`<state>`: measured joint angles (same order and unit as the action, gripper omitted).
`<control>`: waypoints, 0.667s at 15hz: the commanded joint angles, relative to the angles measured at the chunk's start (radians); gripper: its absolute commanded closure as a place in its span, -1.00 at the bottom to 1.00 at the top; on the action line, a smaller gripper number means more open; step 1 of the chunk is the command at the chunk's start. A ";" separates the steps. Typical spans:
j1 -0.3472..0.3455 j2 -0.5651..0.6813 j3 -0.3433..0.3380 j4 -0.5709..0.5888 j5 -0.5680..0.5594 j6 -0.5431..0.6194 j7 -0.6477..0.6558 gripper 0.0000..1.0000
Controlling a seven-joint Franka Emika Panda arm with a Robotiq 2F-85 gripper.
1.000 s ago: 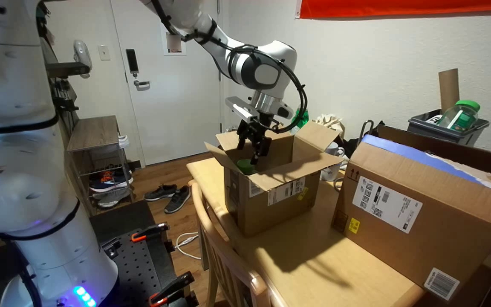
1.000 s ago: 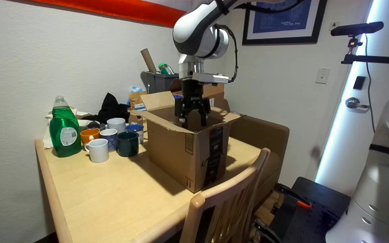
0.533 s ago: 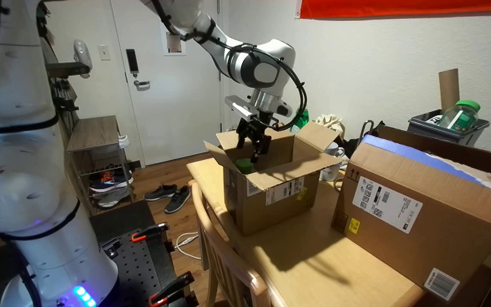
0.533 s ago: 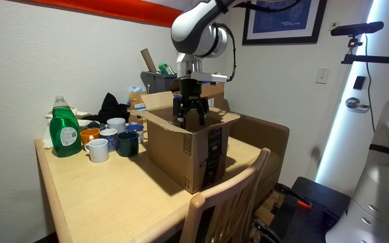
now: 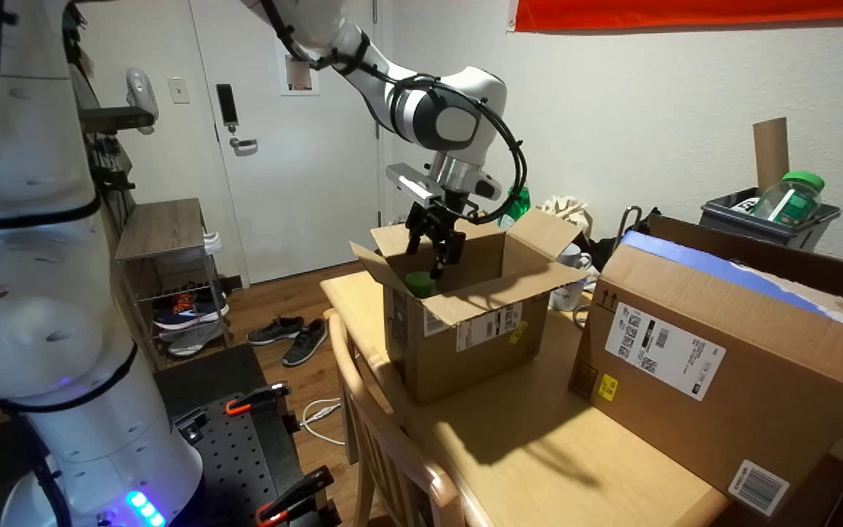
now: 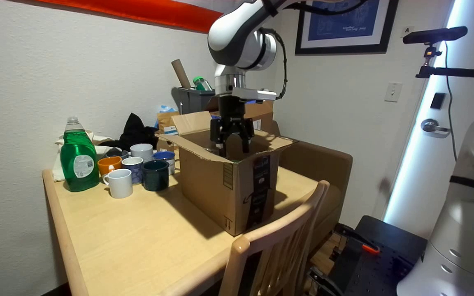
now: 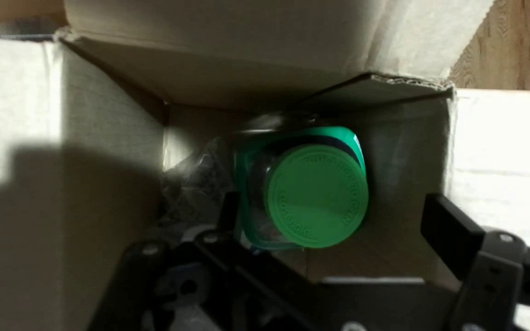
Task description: Take the container out of the box
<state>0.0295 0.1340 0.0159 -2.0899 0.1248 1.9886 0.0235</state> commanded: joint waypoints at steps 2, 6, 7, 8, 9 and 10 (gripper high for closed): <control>0.004 -0.005 0.009 0.004 -0.008 -0.009 -0.009 -1.00; 0.006 -0.009 0.009 0.000 -0.006 -0.008 -0.010 -1.00; 0.006 -0.010 0.009 -0.001 -0.007 -0.007 -0.010 -1.00; 0.006 -0.010 0.009 -0.001 -0.007 -0.008 -0.012 -0.95; 0.006 -0.010 0.009 0.000 -0.005 -0.009 -0.011 -0.83; 0.006 -0.009 0.010 0.001 -0.005 -0.009 -0.012 -0.82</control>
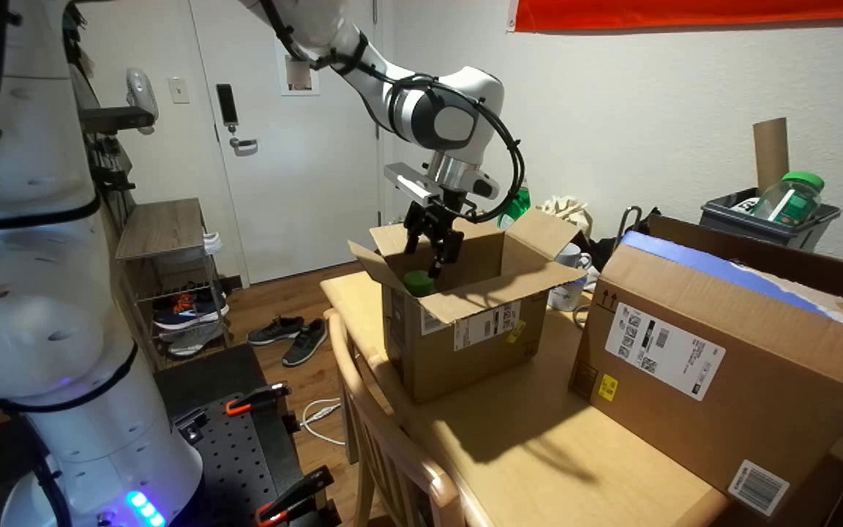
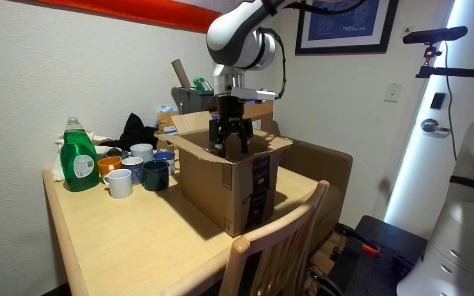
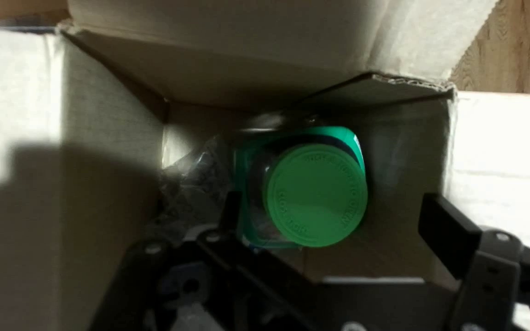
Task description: Take the container out of the box
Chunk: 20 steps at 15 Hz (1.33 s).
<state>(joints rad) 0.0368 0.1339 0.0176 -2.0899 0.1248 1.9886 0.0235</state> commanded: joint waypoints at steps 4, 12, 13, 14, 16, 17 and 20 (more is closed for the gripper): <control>-0.001 -0.007 0.009 0.004 -0.004 -0.011 -0.010 0.07; 0.000 -0.007 0.010 0.006 -0.004 -0.012 -0.012 0.97; 0.000 -0.009 0.010 0.004 -0.005 -0.011 -0.012 1.00; 0.000 -0.010 0.010 0.003 -0.005 -0.010 -0.012 0.94; 0.000 -0.009 0.010 0.004 -0.003 -0.012 -0.012 0.91; 0.000 -0.007 0.010 0.006 -0.003 -0.013 -0.012 0.88; -0.002 -0.006 0.010 0.008 0.003 -0.015 -0.011 0.33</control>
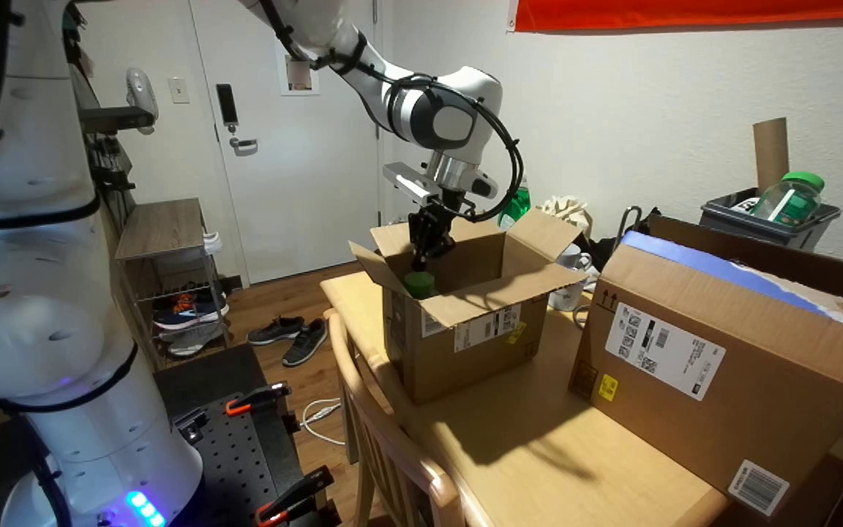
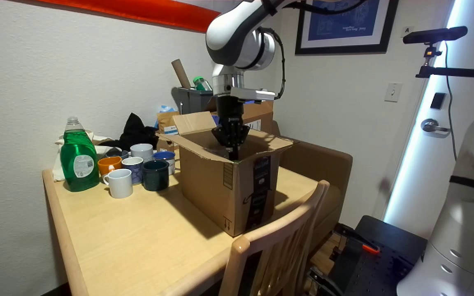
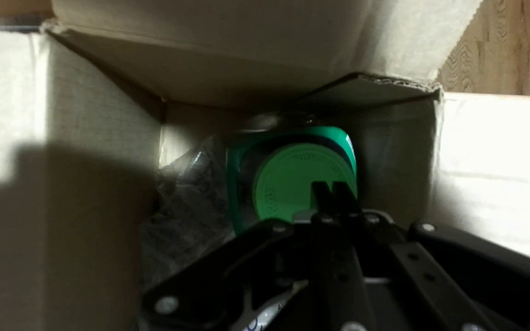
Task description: Take the container out of the box
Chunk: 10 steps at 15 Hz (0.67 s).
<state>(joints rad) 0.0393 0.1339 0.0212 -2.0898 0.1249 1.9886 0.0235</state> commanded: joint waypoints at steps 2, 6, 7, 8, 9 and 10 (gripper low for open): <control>-0.005 -0.007 0.006 0.008 0.007 -0.016 -0.013 0.05; -0.003 -0.007 0.007 0.009 0.004 -0.016 -0.008 -0.51; -0.003 -0.006 0.007 0.010 0.003 -0.016 -0.007 -0.69; -0.002 -0.003 0.008 0.012 0.003 -0.016 -0.006 -0.82; -0.001 -0.001 0.008 0.013 0.002 -0.016 -0.006 -0.97; 0.000 0.001 0.008 0.012 0.001 -0.012 -0.005 -1.00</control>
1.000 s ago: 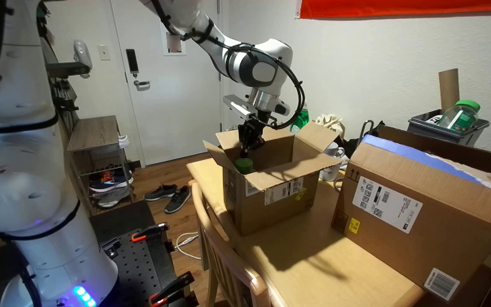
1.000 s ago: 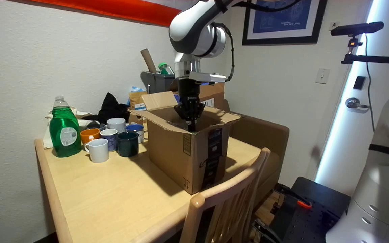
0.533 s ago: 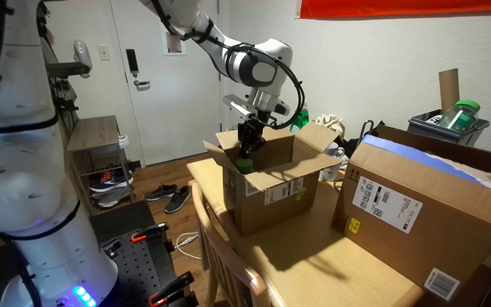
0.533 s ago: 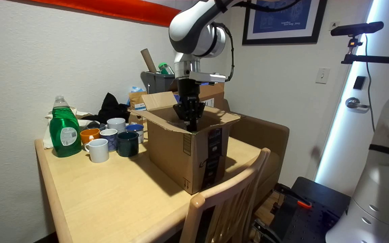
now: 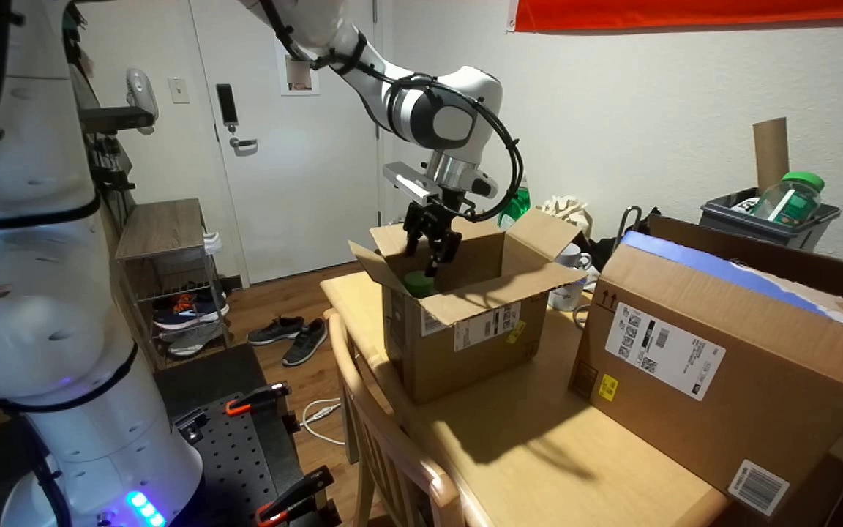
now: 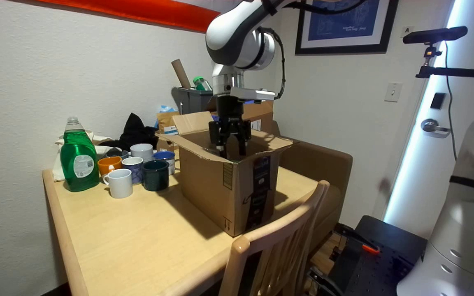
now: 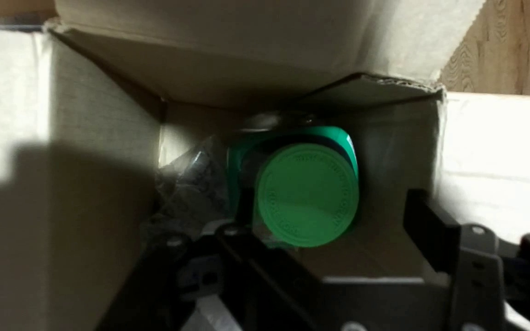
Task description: Take the container out of the box
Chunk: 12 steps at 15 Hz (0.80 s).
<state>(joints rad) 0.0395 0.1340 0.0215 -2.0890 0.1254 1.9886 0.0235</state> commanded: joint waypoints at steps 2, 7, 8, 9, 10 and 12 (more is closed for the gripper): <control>-0.001 0.005 0.009 0.009 0.001 -0.009 -0.008 -1.00; -0.001 0.017 0.009 0.009 0.005 -0.007 -0.014 -1.00; -0.001 0.022 0.009 0.011 0.005 -0.007 -0.014 -1.00; 0.000 0.029 0.010 0.018 0.004 -0.010 -0.013 -1.00; 0.001 0.038 0.010 0.025 0.002 -0.012 -0.009 -1.00; 0.004 0.062 0.011 0.043 0.001 -0.017 -0.004 -1.00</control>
<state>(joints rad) 0.0436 0.1593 0.0222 -2.0861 0.1254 1.9886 0.0235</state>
